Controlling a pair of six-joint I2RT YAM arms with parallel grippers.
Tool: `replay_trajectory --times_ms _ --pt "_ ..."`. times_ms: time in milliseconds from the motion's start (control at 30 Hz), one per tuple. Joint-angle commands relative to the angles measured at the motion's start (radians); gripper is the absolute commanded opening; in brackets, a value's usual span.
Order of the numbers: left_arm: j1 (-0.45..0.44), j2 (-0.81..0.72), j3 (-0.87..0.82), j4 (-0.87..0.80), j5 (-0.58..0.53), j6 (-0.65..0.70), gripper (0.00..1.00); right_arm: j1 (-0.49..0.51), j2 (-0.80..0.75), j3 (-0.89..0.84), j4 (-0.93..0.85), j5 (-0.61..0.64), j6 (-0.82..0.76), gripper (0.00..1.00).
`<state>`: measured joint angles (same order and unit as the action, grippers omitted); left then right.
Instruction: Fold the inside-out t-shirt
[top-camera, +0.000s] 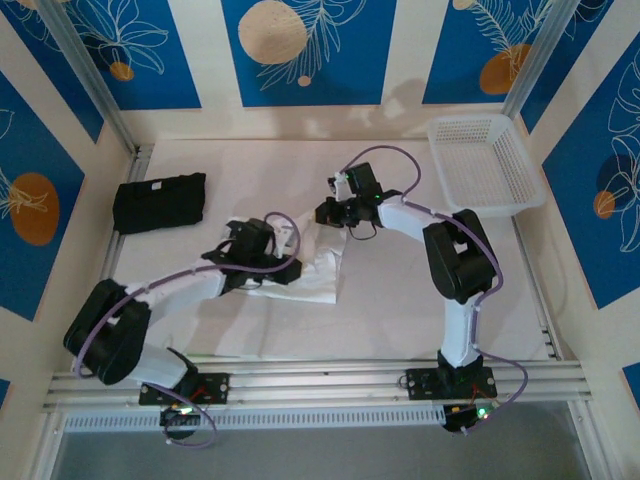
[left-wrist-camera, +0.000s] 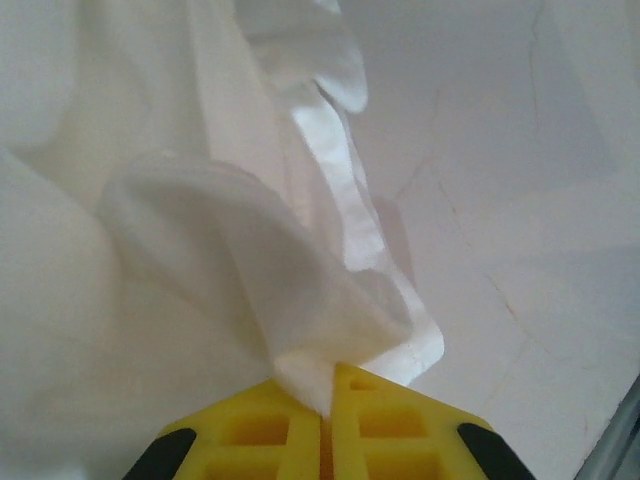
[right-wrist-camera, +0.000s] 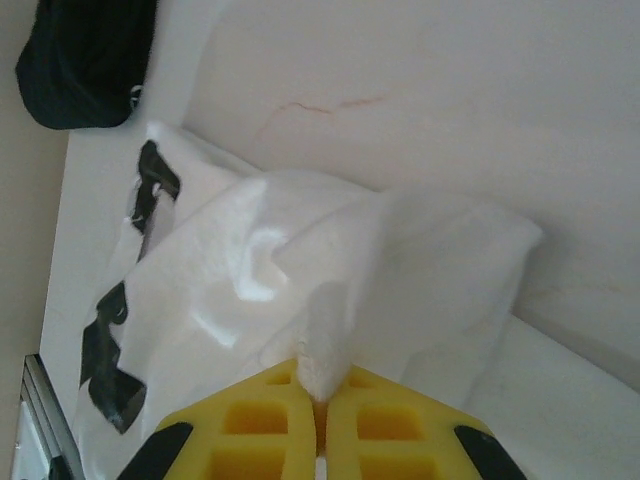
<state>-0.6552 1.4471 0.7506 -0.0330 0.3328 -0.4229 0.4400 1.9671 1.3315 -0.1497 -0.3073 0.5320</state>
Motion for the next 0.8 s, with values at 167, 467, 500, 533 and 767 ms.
replay_trajectory --times_ms 167,467,500,533,767 --pt "-0.189 0.140 0.029 0.264 0.103 -0.038 0.27 -0.076 0.015 -0.007 -0.212 -0.012 -0.059 0.17" --pt "-0.168 -0.002 0.029 0.211 0.143 0.005 0.55 -0.102 -0.181 -0.140 -0.233 0.159 -0.127 0.32" --pt "-0.146 -0.038 0.012 0.216 0.121 -0.013 0.56 -0.094 -0.211 -0.166 -0.213 0.158 -0.124 0.34" --pt "-0.119 -0.069 -0.003 0.218 0.098 -0.039 0.57 -0.084 -0.240 -0.196 -0.192 0.153 -0.119 0.35" --pt "0.079 -0.117 -0.034 0.121 -0.012 -0.171 0.60 0.013 -0.368 -0.396 -0.074 0.054 -0.038 0.45"
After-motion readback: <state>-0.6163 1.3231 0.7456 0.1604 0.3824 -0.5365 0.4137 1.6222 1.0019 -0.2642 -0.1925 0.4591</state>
